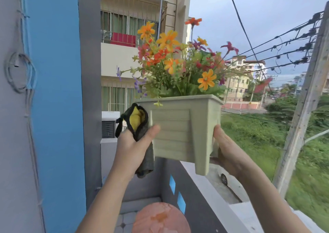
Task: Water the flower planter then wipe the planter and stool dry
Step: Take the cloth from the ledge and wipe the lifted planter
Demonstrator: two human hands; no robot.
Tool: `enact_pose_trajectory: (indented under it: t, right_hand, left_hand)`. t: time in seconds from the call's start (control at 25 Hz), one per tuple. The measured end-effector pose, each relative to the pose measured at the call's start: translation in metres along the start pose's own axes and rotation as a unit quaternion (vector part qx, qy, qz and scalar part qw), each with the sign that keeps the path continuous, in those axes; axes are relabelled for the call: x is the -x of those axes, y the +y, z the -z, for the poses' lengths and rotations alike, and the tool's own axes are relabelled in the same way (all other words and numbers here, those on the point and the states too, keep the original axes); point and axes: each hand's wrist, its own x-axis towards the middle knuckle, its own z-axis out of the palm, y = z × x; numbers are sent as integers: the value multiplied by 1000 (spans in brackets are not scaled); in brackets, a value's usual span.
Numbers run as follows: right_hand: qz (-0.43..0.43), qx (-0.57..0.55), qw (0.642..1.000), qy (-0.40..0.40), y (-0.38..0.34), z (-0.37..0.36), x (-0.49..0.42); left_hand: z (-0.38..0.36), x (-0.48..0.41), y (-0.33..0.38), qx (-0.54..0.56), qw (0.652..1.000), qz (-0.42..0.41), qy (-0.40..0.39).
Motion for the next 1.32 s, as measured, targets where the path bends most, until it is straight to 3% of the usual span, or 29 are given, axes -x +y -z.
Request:
enact_pose_trajectory:
  t: [0.12,0.2,0.32,0.4,0.52,0.72,0.88,1.04,1.16,1.2,1.32]
  right_hand:
    - [10,-23,1000,-5,-7,-8,2]
    - [36,-62,997,32,-7,-16,1]
    - [134,-100,983,78,-3,-37,4]
    - [177,-109,977,49,-1,-52,7]
    - [150,-40,988,15,-1,-69,13]
    - [180,-86,973,114,10,-74,13]
    - [192,-85,969,134,9,-69,8]
    - [170,-117,972,116,5,-61,11]
    - [168,-133,973,82,3,-55,14]
    - [169,-137,972,86,4,-54,15]
    - [159,-155,970,96,13,-54,13]
  left_hand:
    - [3,5,4,10,999,-22,31]
    - [4,8,8,0,998,-40,55]
    - [2,7,6,-76,988,-84,101]
    - [-3,5,1,-117,980,-100,127]
    - [-8,5,-7,-131,975,-108,145]
    - [-21,19,-6,-256,932,-187,174]
    - [-22,30,9,-144,968,-168,122]
    - [-13,2,23,-53,996,-15,75]
    - [-17,22,15,-19,998,43,34]
    - [-18,34,10,10,999,42,12]
    - [-15,47,16,10,992,-82,-92]
